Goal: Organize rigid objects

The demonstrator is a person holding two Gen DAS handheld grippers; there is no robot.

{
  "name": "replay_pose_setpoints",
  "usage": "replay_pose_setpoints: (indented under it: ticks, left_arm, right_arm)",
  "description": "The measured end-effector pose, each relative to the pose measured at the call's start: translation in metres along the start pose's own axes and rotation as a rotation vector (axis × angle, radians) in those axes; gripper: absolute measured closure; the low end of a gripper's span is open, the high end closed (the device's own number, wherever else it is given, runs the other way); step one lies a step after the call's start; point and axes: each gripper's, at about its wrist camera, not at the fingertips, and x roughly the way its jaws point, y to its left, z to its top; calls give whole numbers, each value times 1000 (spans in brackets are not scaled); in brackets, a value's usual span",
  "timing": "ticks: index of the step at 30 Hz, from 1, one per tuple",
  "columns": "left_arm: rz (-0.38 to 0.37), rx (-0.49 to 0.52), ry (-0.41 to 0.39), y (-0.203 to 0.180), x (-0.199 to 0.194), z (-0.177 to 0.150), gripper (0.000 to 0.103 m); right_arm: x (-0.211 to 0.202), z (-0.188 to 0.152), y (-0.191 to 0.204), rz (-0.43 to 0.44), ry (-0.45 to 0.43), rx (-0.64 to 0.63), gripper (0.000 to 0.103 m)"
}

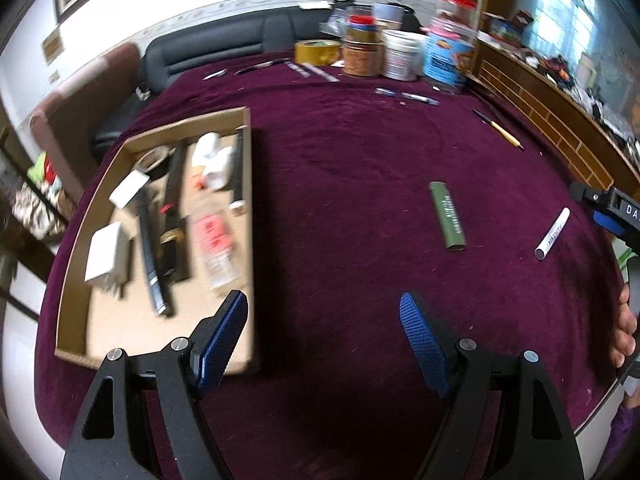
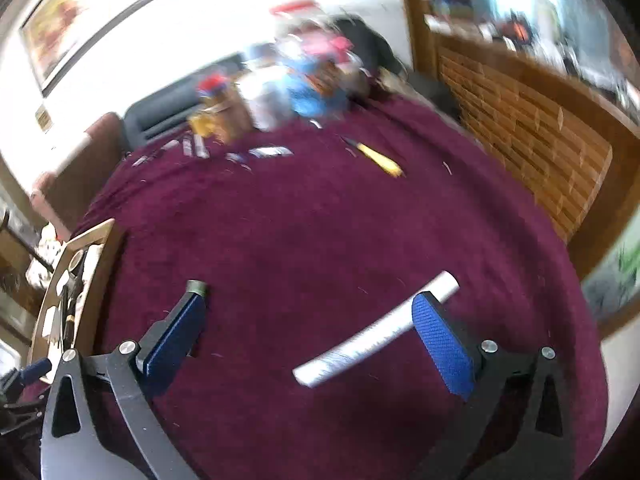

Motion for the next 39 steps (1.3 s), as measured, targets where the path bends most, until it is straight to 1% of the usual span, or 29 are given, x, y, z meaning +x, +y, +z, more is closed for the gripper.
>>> replay_pose_setpoints:
  ticks: [1,3,7,10,12,13,14,17,19,22,24,25,26,27,30,32,34,36,38,39]
  left_arm:
    - [2,19,0,-10,5,5,29]
    - [-11,30,8,-20,14,12,29]
    - [-32,28,49,-47,41,27,30]
    - [-43,30,57,-65,59,40,30]
    - [-54,20,75,-70,71,47,30]
    - [-62,8,78,-74,79,52,30]
    - [-80,-1,91,-77,87,58,30]
    - [-102,-24,122,-84,101,68,30]
    - [-113,-22,119,-92,108,74,30]
    - [-96,2,112,-99,114,77,30]
    - [-83,35,97,-104,114,76,36]
    - [-72,51,87,-106,113,75,52]
    - [-53,81,63,-107,110,74,75]
    - [-72,73,57,-105,108,73,85]
    - [-107,18,70,-93,105,71,87]
    - [-119,12,71,-89,102,67,87]
    - [-110,14,68,-87,102,62,87]
    - [-101,24,45,-89,100,59,87]
    - [-77,39,26,-93,99,56,86]
    - [-63,51,17,-97,99,54,85]
  right_arm:
    - [3,-1,-10,-9,9,18,0]
    - [9,-6,-23,0,31,57,0]
    - [24,-14,-40,34,67,110,0]
    - [31,-20,-45,39,90,132,0]
    - [38,-24,-48,48,131,168,0]
    - [36,-25,-47,37,102,157,0]
    - [38,-25,-46,31,114,151,0]
    - [36,-27,-39,4,116,92,0]
    - [36,-28,-37,-3,116,68,0]
    - [35,-28,-41,18,116,78,0]
    - [34,-27,-45,46,115,97,0]
    - [34,-27,-48,63,114,105,0]
    - [33,-26,-50,82,114,107,0]
    - [33,-26,-51,94,115,106,0]
    - [33,-26,-52,111,122,94,0]
    - [33,-25,-52,107,128,88,0]
    - [32,-25,-53,104,122,116,0]
    - [33,-23,-52,86,128,126,1]
    - [36,-19,-46,39,137,106,7]
    - [38,-18,-42,8,145,85,12]
